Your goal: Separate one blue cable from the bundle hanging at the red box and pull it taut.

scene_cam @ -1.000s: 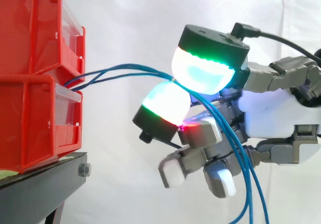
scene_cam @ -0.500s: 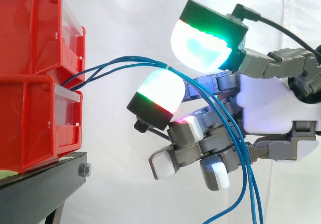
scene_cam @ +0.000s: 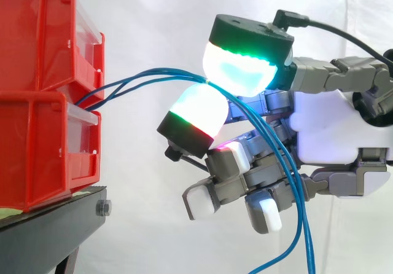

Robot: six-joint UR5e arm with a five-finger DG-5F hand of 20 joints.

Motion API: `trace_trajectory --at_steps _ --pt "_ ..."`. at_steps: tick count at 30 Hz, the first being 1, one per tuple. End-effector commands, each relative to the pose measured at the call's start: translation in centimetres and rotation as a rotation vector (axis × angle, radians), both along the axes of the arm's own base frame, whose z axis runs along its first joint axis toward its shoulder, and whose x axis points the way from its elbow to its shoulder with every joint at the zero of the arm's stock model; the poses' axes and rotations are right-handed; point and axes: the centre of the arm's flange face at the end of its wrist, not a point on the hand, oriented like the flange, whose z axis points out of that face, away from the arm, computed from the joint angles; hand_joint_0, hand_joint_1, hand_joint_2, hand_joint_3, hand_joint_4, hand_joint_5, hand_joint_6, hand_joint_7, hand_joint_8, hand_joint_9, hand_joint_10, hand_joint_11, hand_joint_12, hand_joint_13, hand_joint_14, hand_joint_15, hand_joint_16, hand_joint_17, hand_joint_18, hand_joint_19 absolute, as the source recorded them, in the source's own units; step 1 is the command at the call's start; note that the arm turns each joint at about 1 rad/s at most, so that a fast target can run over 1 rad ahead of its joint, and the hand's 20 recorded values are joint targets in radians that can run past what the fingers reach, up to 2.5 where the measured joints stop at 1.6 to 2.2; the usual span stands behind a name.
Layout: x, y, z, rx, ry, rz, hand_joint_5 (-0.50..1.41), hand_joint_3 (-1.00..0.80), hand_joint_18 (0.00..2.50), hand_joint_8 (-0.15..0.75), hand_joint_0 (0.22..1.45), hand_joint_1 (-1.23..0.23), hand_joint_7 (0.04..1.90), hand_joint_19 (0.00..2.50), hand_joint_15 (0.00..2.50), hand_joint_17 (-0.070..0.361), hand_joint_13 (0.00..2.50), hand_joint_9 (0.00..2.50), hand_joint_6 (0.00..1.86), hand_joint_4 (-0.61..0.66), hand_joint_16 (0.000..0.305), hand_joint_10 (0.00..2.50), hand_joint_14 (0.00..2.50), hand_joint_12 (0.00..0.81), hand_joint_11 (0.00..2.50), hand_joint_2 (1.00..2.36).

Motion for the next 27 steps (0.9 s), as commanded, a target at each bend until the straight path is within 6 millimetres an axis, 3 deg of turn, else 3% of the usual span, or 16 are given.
trace_trajectory --at_steps 1,3,8,16,22,27 --pt "-0.01 0.0 -0.02 0.0 0.001 0.0 -0.2 -0.13 0.94 0.363 0.65 -0.75 1.14 0.83 0.72 0.122 0.66 0.84 0.87 0.1 0.054 0.02 0.02 0.441 1.1 1.03" --pt "-0.01 0.0 -0.02 0.0 0.001 0.0 -0.2 -0.15 0.94 0.363 0.66 -0.77 1.14 0.83 0.72 0.122 0.66 0.84 0.87 0.07 0.054 0.02 0.02 0.442 1.09 1.03" --pt "0.0 0.0 0.0 0.0 0.0 0.0 -0.2 -0.2 0.92 0.351 0.73 -0.83 1.34 0.84 0.73 0.119 0.67 0.85 0.86 -0.02 0.053 0.02 0.02 0.435 1.08 1.03" --pt "-0.02 -0.02 -0.02 0.0 0.001 -0.002 -0.21 -0.46 0.92 0.336 0.8 -0.85 1.1 0.83 0.72 0.113 0.68 0.84 0.88 -0.03 0.05 0.02 0.02 0.415 1.01 1.0" --pt "0.03 -0.01 0.03 0.001 -0.003 -0.002 -0.2 -0.5 0.93 0.33 0.82 -0.87 1.15 0.8 0.71 0.112 0.69 0.83 0.88 -0.02 0.05 0.02 0.02 0.413 1.02 1.0" --pt "-0.01 0.0 -0.02 0.0 0.001 0.0 -0.18 -0.5 0.92 0.335 0.76 -0.93 1.2 0.76 0.69 0.112 0.66 0.78 0.89 0.04 0.05 0.02 0.02 0.406 0.95 1.0"
